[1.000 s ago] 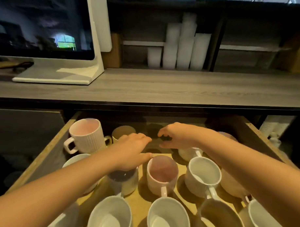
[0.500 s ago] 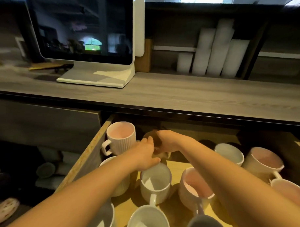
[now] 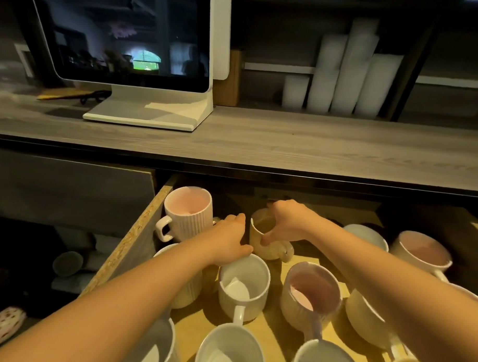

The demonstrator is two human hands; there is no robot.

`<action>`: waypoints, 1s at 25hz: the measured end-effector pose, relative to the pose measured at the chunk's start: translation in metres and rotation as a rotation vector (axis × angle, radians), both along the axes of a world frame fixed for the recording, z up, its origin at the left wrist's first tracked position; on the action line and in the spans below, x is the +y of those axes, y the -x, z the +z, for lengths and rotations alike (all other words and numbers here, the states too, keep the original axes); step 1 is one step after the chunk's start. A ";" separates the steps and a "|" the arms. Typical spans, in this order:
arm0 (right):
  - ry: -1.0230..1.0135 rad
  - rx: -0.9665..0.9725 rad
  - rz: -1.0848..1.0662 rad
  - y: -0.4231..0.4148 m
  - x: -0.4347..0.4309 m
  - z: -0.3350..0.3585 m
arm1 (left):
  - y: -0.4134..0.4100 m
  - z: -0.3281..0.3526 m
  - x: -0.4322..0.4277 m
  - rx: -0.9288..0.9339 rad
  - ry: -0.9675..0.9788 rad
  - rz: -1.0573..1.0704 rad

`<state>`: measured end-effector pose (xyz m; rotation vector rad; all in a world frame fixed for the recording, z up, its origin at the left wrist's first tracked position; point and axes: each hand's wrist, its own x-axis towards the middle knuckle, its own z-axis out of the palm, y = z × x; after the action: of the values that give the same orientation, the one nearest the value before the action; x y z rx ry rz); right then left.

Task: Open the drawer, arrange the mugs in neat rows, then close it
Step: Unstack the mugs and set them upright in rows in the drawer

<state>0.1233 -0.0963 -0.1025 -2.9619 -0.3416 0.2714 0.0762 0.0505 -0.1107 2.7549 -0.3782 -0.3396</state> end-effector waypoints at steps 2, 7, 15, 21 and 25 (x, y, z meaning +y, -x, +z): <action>0.004 -0.006 -0.039 0.009 -0.012 0.006 | -0.001 0.002 -0.009 0.014 0.026 -0.028; 0.031 -0.047 -0.131 0.018 -0.030 0.009 | -0.021 0.003 -0.037 0.048 0.036 -0.093; 0.145 0.030 -0.073 0.008 -0.047 -0.001 | -0.044 -0.010 -0.054 0.141 0.124 -0.150; 0.064 0.155 0.091 -0.002 -0.063 0.004 | -0.045 -0.015 -0.059 0.125 0.181 -0.158; 0.018 0.023 0.043 0.000 -0.069 0.001 | -0.046 -0.013 -0.063 0.125 0.244 -0.157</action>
<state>0.1235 -0.1652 -0.1019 -2.9691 -0.4021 0.3141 0.1220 -0.0124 -0.1232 2.4582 -0.5656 -0.4691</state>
